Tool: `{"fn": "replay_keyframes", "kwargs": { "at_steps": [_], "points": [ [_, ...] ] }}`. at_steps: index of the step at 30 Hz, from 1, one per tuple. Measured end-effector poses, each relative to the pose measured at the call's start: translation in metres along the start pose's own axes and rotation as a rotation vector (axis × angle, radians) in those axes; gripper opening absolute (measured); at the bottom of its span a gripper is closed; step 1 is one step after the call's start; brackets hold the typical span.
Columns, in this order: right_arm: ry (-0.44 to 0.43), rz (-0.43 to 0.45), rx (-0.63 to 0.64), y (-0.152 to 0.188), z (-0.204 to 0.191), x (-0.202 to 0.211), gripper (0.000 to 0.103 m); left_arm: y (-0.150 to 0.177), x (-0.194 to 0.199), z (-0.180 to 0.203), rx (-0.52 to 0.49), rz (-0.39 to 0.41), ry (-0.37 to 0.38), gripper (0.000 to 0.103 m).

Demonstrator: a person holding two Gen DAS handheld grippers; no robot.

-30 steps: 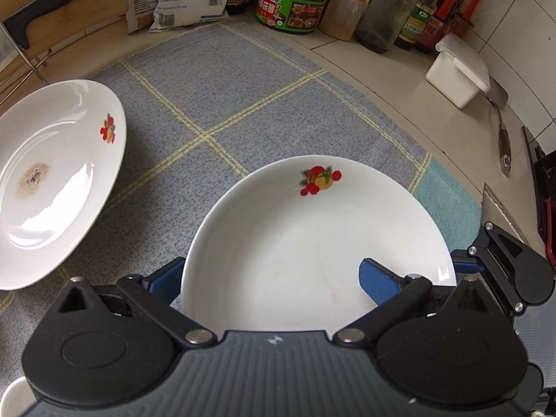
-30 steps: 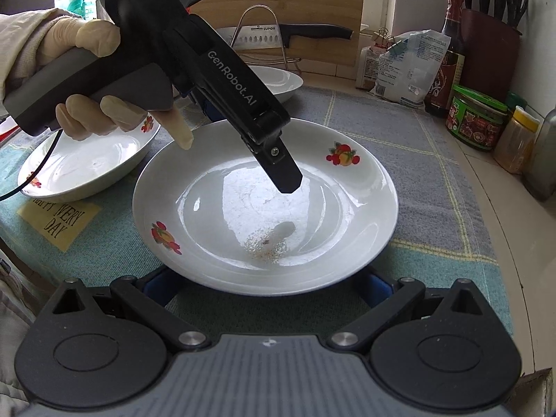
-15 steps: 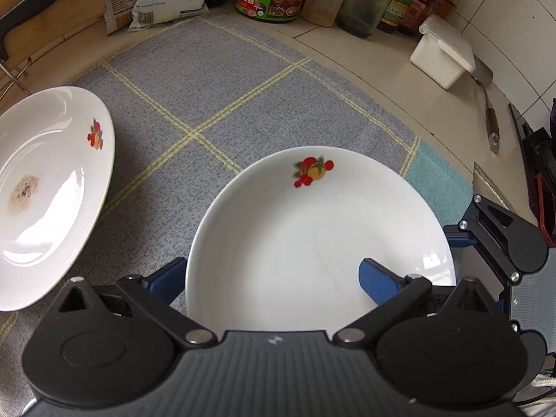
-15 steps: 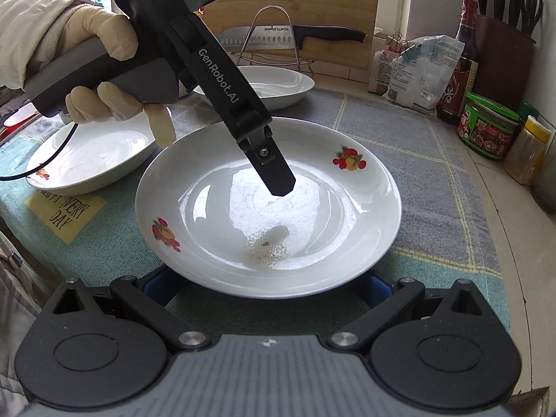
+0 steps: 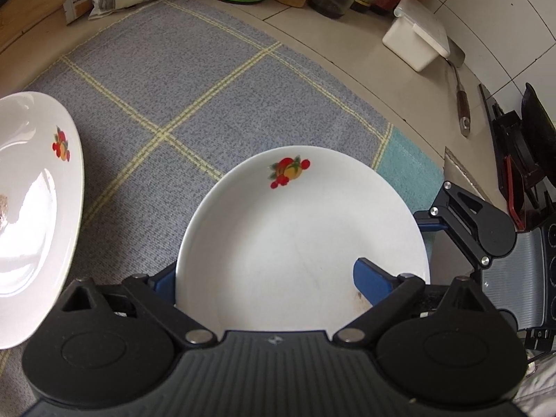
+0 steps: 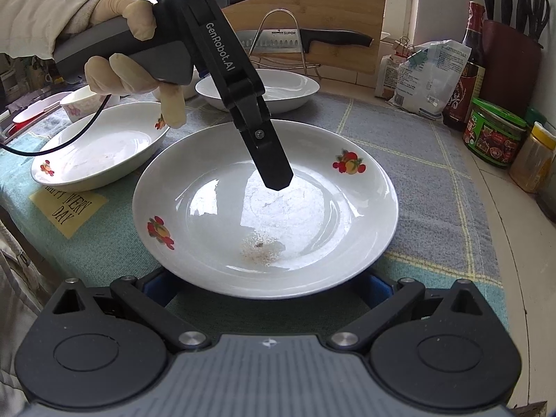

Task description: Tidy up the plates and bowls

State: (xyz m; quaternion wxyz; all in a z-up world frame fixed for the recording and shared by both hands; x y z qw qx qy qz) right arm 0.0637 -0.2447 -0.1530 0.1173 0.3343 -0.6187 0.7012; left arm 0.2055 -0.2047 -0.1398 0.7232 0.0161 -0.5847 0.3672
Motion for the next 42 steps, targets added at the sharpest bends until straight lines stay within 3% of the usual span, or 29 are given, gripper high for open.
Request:
{"fn": "replay_keyframes", "kwargs": {
  "at_steps": [15,30,42],
  "points": [
    [-0.015,-0.015,0.016,-0.004,0.000,-0.003,0.103,-0.002,0.000,-0.002,-0.010,-0.045,0.036,0.095],
    [-0.023,-0.052,0.009,-0.006,0.001,-0.002,0.103,-0.003,0.010,0.002,-0.007,-0.005,0.042,0.094],
    [-0.008,-0.052,0.052,-0.020,0.021,0.005,0.103,-0.031,0.012,0.008,-0.016,0.051,0.030,0.094]
  ]
}}
Point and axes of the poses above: each gripper's, at about its wrist camera, not at the fingertips, and x roughly against the way its jaws point, z to its right, y to its underside, the point moved 7 cm from there along -x, roughly the way its jaws point, and after that the axes turned 6 degrees about z, right-handed, at the moved point
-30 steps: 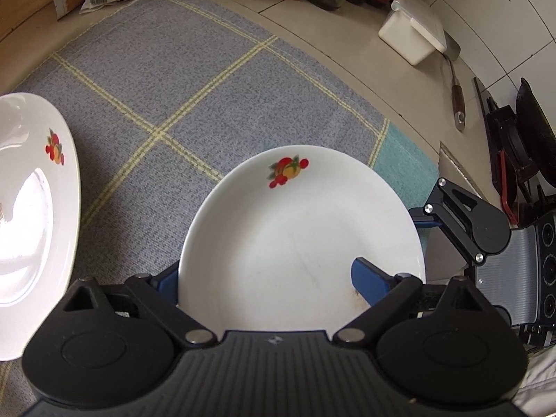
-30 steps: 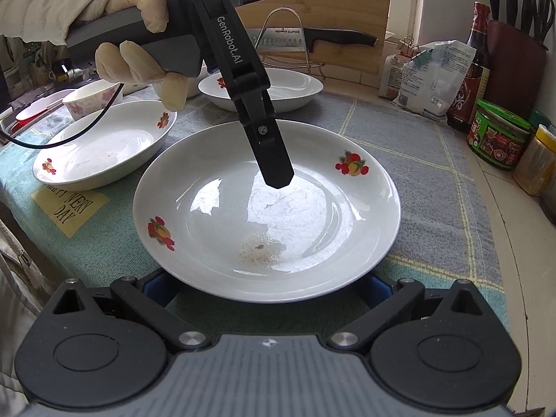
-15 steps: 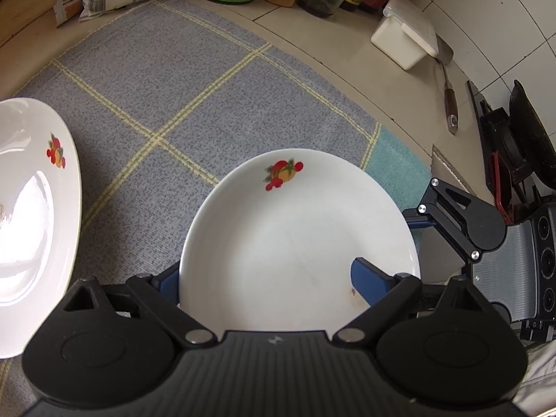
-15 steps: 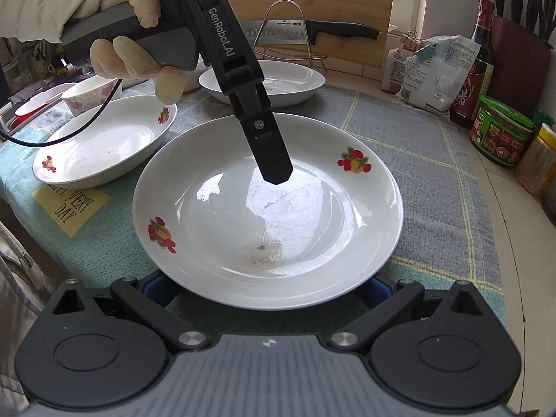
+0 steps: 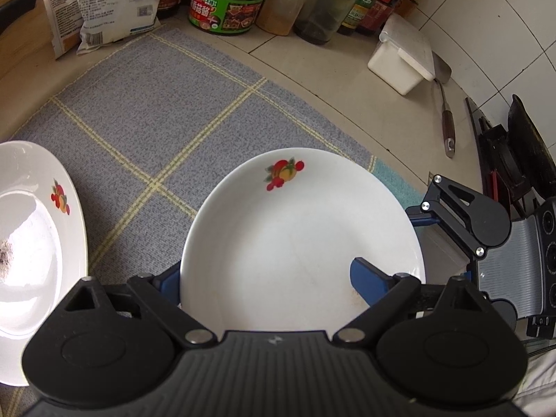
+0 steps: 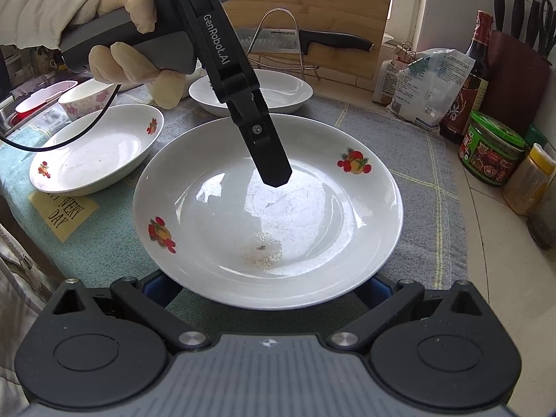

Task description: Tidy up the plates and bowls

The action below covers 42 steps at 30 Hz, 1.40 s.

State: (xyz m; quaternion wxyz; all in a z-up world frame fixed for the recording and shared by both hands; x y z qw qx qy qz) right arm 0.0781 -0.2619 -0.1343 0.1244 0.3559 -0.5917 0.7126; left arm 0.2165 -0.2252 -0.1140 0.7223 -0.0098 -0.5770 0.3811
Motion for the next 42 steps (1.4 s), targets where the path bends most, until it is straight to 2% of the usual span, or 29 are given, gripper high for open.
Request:
{"fn": "replay_keyframes", "kwargs": {
  "at_steps": [12,23,42],
  "points": [
    [0.023,0.005,0.015,-0.009,0.040,-0.014,0.103,-0.047,-0.019,-0.007,-0.015,0.047,-0.011,0.094],
    [0.043,-0.010,-0.006,-0.012,0.081,-0.035,0.103,-0.083,-0.049,-0.018,-0.025,0.055,-0.015,0.094],
    [0.052,-0.028,-0.036,-0.009,0.109,-0.055,0.103,-0.104,-0.072,-0.030,-0.023,0.062,-0.028,0.094]
  ]
}}
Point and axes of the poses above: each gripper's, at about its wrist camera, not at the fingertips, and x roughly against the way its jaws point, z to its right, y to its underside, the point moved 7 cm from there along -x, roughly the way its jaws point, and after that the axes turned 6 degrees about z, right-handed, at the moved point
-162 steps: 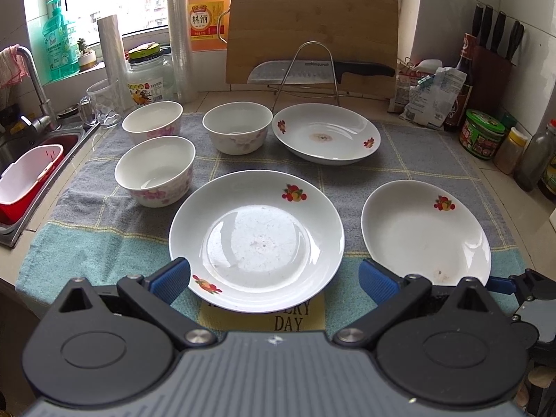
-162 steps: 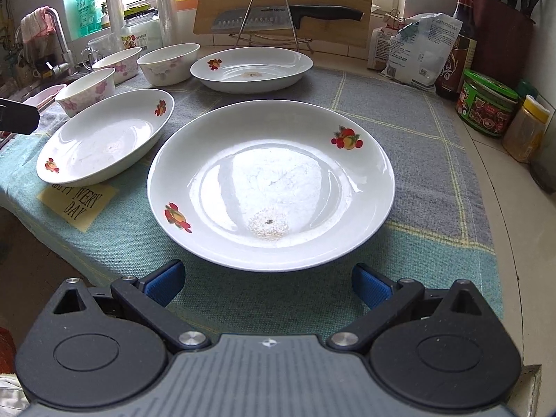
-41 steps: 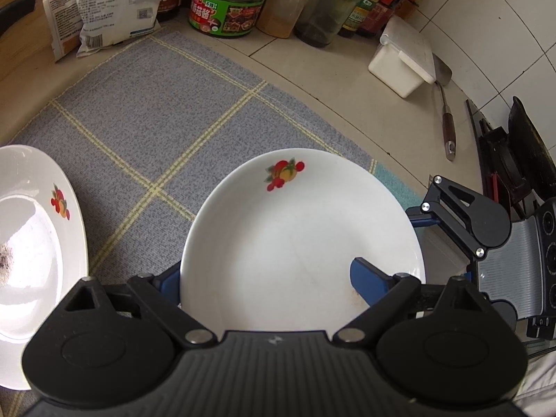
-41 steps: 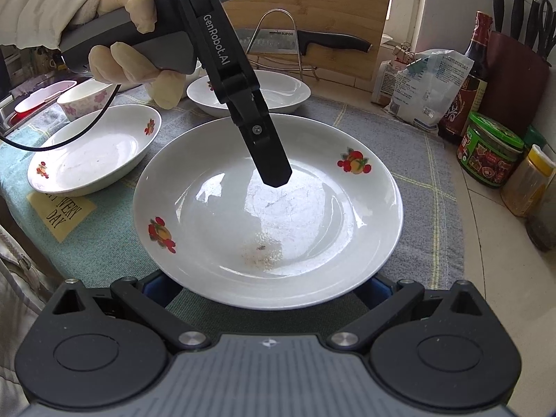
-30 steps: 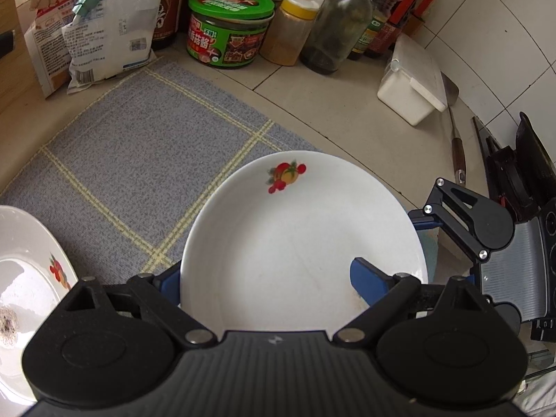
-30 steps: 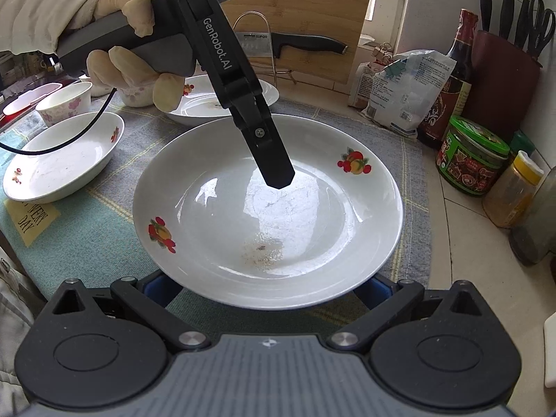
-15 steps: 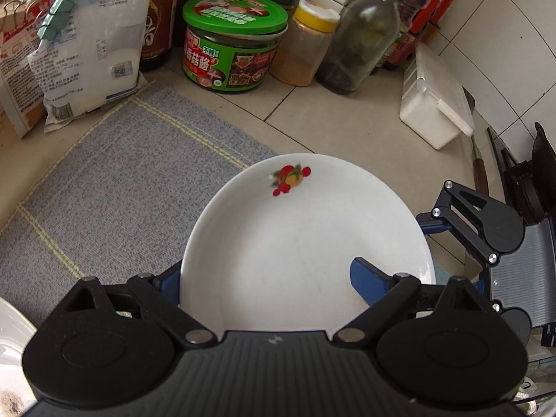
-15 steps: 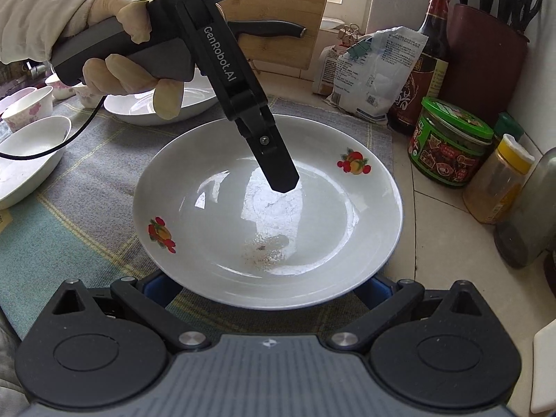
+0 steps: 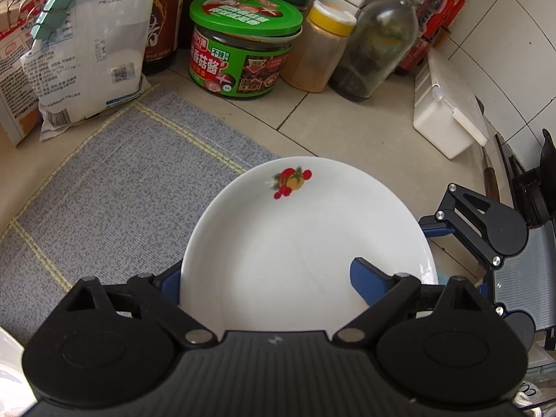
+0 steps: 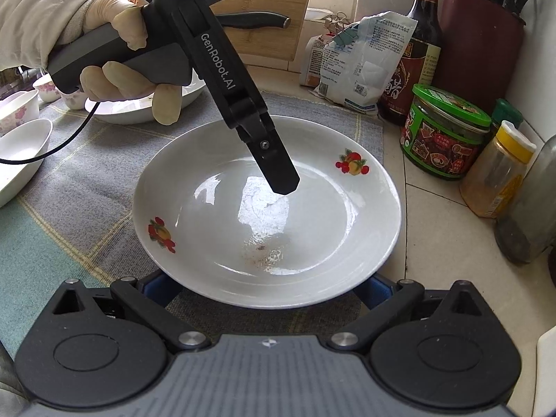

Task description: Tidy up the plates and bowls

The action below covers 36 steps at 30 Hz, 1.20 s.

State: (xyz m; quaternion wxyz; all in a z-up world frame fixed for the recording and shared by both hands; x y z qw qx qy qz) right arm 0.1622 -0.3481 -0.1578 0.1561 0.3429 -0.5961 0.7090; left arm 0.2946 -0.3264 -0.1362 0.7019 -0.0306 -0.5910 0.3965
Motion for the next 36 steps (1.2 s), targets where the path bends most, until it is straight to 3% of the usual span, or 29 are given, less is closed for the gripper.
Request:
{"fn": "replay_keyframes", "kwargs": {
  "at_steps": [11,16,26,31,36],
  "points": [
    [0.013,0.000,-0.013,0.001,0.000,-0.001,0.103,0.001,0.001,0.002,-0.015,0.017,-0.022,0.094],
    [0.022,-0.002,-0.033,0.002,0.000,0.004,0.103,0.005,0.014,0.001,-0.015,0.043,-0.070,0.094],
    [0.112,-0.034,-0.086,0.009,-0.016,0.033,0.103,0.019,0.087,0.024,-0.033,0.229,-0.202,0.096],
    [0.139,-0.010,-0.093,0.007,-0.028,0.047,0.103,0.045,0.120,0.049,-0.055,0.325,-0.265,0.098],
    [0.153,0.027,-0.111,0.002,-0.038,0.055,0.103,0.076,0.141,0.065,0.003,0.382,-0.305,0.098]
  ]
}}
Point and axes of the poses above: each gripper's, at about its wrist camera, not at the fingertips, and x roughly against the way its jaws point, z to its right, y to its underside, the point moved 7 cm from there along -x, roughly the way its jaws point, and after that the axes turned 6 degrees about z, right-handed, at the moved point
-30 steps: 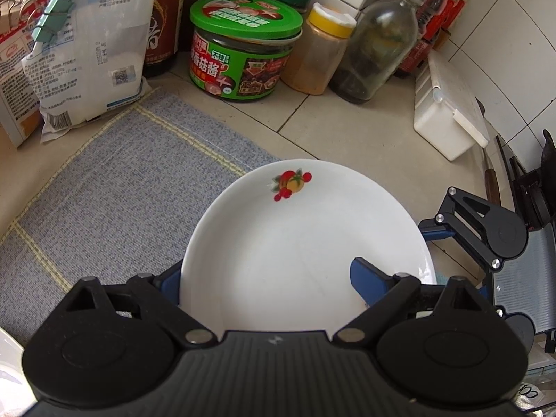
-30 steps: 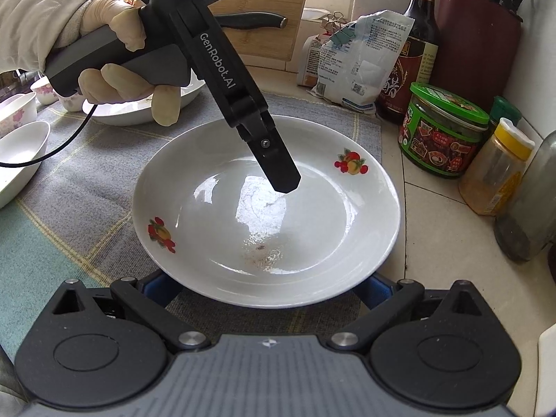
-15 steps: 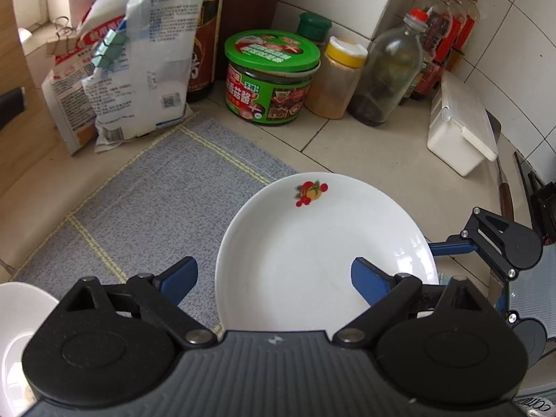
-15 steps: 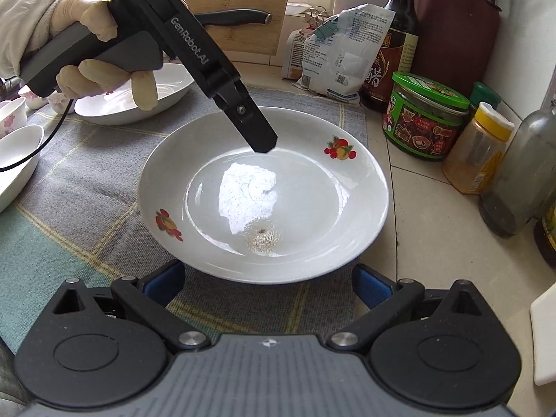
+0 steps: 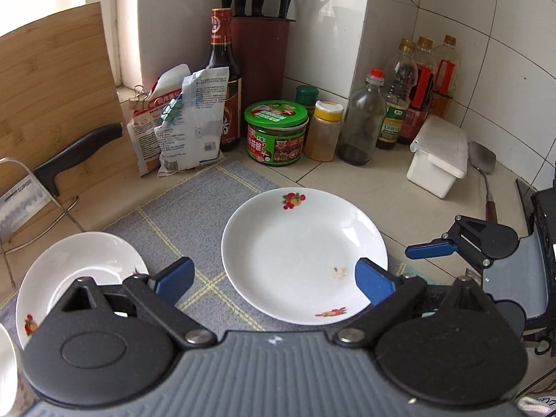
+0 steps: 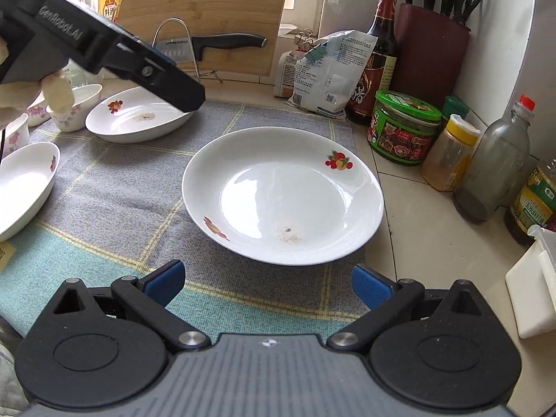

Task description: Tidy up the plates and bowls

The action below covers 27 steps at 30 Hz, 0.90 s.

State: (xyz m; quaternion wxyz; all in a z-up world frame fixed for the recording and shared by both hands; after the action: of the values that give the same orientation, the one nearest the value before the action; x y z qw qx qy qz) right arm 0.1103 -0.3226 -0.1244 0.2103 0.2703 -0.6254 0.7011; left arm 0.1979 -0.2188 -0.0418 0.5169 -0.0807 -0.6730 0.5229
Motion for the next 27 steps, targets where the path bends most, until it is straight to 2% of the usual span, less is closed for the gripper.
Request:
{"fn": "replay_keyframes", "kwargs": {
  "at_steps": [7,16,21,27],
  "points": [
    [0.003,0.037,-0.030,0.002,-0.008,0.009,0.103,0.032,0.029,0.005,0.058,0.018,-0.102,0.098],
    [-0.070,0.027,-0.050,0.010,-0.019,0.001,0.103,0.060,0.046,0.013,0.137,0.012,-0.187,0.098],
    [-0.105,0.030,-0.032,0.010,-0.033,-0.002,0.103,0.075,0.062,0.010,0.168,0.018,-0.218,0.098],
    [-0.129,0.028,-0.015,0.006,-0.060,-0.003,0.103,0.094,0.087,-0.001,0.164,0.031,-0.217,0.098]
  ]
}}
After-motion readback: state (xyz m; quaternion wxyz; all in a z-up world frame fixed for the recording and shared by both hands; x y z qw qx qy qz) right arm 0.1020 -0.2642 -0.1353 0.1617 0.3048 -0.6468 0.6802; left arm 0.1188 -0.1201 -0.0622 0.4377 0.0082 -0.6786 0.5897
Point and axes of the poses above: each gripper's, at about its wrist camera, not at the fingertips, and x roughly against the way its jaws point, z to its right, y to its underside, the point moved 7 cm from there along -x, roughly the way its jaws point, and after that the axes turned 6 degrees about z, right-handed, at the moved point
